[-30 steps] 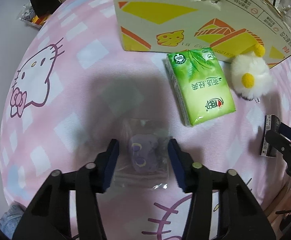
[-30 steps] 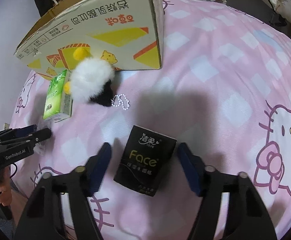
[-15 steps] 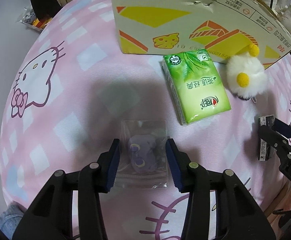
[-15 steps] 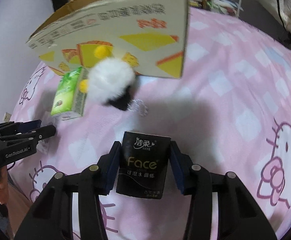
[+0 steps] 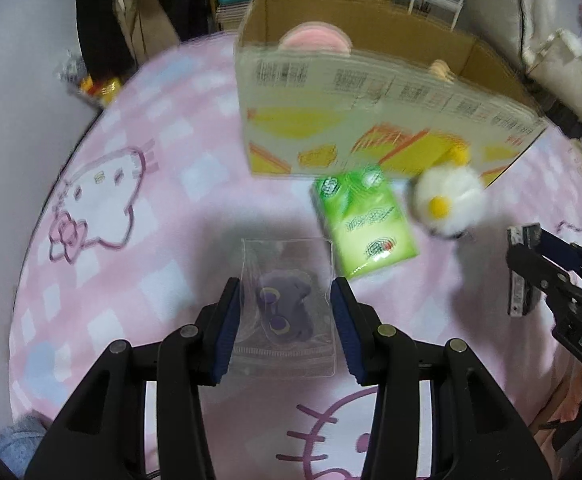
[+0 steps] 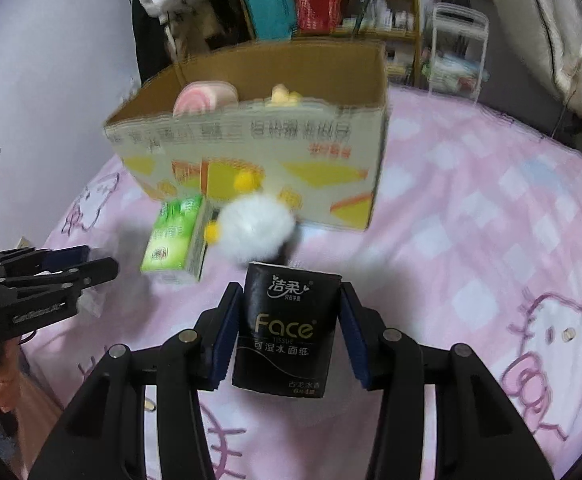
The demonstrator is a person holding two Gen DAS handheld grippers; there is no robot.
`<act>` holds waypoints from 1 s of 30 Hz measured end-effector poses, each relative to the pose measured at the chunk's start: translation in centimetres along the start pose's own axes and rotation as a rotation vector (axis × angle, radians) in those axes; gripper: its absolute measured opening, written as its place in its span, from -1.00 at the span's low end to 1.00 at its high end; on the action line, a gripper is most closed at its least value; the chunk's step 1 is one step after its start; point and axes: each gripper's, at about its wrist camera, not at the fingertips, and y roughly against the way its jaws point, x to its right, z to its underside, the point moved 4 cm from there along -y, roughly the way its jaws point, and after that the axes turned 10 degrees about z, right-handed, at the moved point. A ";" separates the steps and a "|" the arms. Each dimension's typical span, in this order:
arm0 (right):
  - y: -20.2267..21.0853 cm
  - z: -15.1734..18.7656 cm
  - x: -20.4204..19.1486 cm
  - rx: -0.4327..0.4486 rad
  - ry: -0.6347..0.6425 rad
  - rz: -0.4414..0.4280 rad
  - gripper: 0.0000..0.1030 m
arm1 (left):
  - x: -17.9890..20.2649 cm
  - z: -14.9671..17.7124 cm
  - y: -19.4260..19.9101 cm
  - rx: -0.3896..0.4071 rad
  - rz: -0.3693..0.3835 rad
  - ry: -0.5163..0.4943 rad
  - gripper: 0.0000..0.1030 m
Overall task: Organize soft objects
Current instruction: 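Lift the clear bag over the box with the left tool while the right tool carries the Face pack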
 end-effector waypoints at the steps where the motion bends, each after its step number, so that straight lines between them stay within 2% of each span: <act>1: 0.8 -0.4 0.2 0.042 -0.007 -0.003 -0.02 | 0.1 0.0 0.5 0.022 0.001 -0.005 -0.14; 8: 4.4 -1.8 1.4 0.215 -0.031 -0.001 -0.02 | 1.2 -0.5 6.6 0.283 -0.002 -0.058 -0.14; 18: 9.3 -3.8 2.1 0.409 -0.017 -0.001 -0.02 | 1.0 -2.3 11.6 0.525 -0.031 -0.097 -0.14; 21: 10.3 -4.8 2.1 0.446 -0.014 0.001 -0.02 | 1.3 -2.9 13.1 0.583 -0.033 -0.118 -0.14; 30: 12.4 -8.9 2.0 0.536 0.006 0.000 -0.02 | 1.9 -6.4 16.2 0.683 -0.030 -0.153 -0.14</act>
